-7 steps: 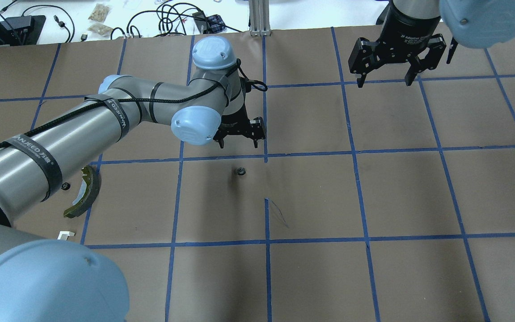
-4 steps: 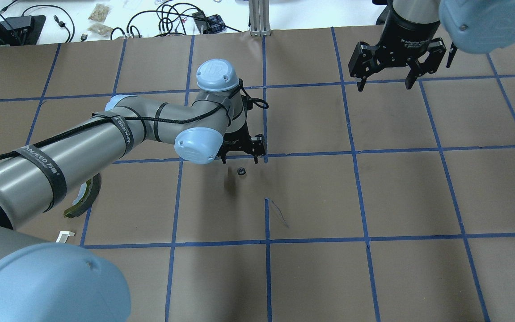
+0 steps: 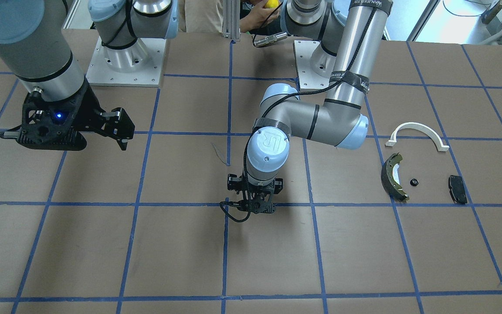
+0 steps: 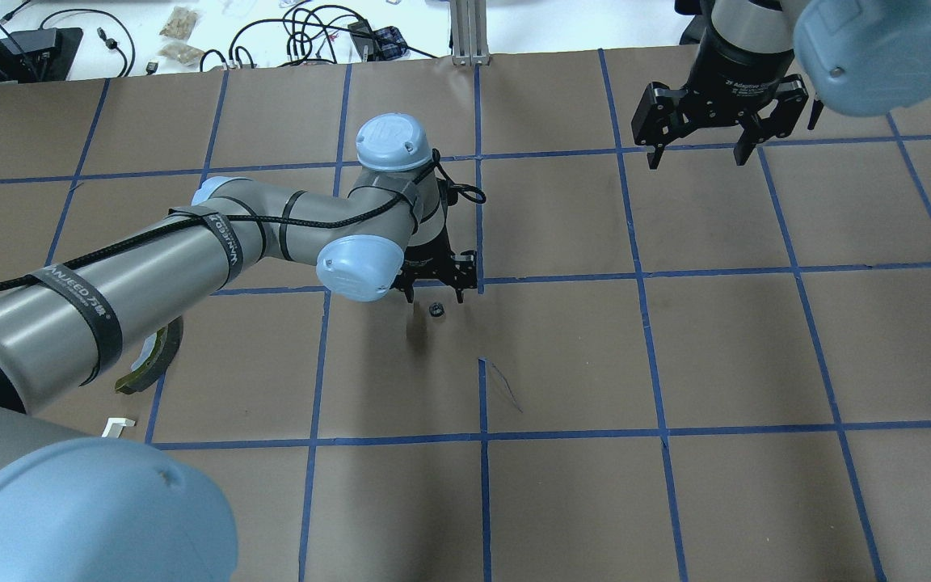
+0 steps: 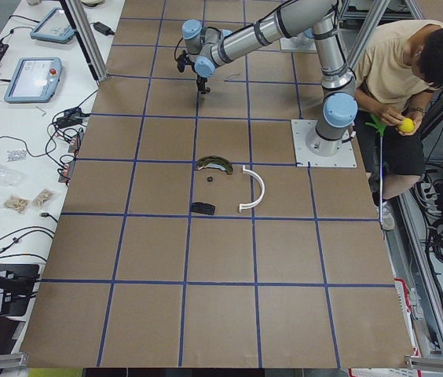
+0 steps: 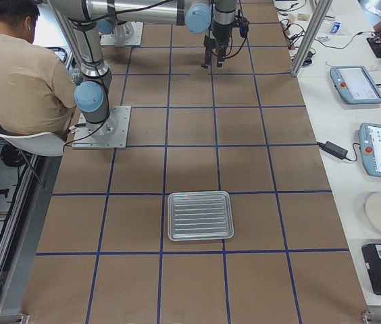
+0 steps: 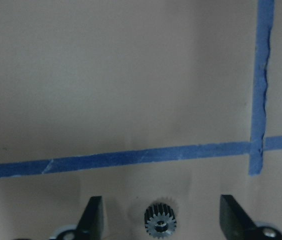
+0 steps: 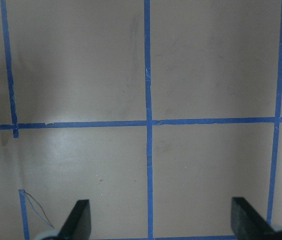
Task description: Place bearing gear from tray to pile
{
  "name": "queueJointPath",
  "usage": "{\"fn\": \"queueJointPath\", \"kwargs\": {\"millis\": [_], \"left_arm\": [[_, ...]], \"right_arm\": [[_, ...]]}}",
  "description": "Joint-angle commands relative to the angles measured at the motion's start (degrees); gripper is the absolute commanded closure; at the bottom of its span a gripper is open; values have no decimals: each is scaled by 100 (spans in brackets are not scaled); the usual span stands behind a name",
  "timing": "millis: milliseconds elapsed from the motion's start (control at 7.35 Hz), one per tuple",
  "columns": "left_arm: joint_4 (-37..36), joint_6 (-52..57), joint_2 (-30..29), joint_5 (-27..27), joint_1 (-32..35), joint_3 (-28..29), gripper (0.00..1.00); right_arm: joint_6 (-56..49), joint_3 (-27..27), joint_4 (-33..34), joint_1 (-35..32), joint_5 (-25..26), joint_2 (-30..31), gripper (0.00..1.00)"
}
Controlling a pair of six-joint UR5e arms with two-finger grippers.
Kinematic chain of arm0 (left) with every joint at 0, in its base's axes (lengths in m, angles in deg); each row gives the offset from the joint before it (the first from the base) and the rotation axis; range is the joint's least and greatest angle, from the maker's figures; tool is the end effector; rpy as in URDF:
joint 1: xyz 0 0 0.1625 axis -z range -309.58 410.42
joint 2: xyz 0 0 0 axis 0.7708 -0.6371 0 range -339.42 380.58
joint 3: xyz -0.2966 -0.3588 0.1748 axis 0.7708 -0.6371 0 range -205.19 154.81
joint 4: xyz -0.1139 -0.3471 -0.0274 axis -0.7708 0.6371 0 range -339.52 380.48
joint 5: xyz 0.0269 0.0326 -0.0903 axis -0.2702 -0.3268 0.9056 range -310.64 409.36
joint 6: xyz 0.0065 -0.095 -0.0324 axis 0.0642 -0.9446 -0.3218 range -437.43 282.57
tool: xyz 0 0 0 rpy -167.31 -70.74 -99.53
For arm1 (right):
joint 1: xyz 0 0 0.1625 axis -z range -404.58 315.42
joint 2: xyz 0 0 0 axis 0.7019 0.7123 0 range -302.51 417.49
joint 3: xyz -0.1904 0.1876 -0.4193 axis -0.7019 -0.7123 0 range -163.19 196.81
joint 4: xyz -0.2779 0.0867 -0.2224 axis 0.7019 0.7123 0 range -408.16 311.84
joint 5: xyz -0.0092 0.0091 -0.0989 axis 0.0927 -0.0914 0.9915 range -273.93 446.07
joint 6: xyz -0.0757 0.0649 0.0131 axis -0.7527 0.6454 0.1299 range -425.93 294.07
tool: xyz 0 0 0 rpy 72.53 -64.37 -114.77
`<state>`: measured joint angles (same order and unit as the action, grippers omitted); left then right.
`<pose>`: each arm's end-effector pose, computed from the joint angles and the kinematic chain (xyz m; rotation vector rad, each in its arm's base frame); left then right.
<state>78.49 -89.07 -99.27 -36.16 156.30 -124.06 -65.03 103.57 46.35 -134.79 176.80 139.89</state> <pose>-0.3002 -0.5395 0.2690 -0.1070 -3.0850 -0.2049 0.1339 -0.5054 0.5291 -0.0188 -3.1288 0.0043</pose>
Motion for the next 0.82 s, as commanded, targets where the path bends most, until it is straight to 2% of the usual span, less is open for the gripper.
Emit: {"fn": "queueJointPath", "kwargs": {"millis": [0,272,545,681], "left_arm": [[52,-13,-4,0,12,-1,22],[52,-5,-12,0,12,-10,34],[52,-5,-38,-8,3,-10,34],[52,-5,-39,-8,3,7,53]], "right_arm": [[-19,8,32,-5,-12,4,0],[-37,8,32,-5,-3,4,0],[-37,8,24,-5,-3,4,0],[-46,8,24,-5,-29,4,0]]}}
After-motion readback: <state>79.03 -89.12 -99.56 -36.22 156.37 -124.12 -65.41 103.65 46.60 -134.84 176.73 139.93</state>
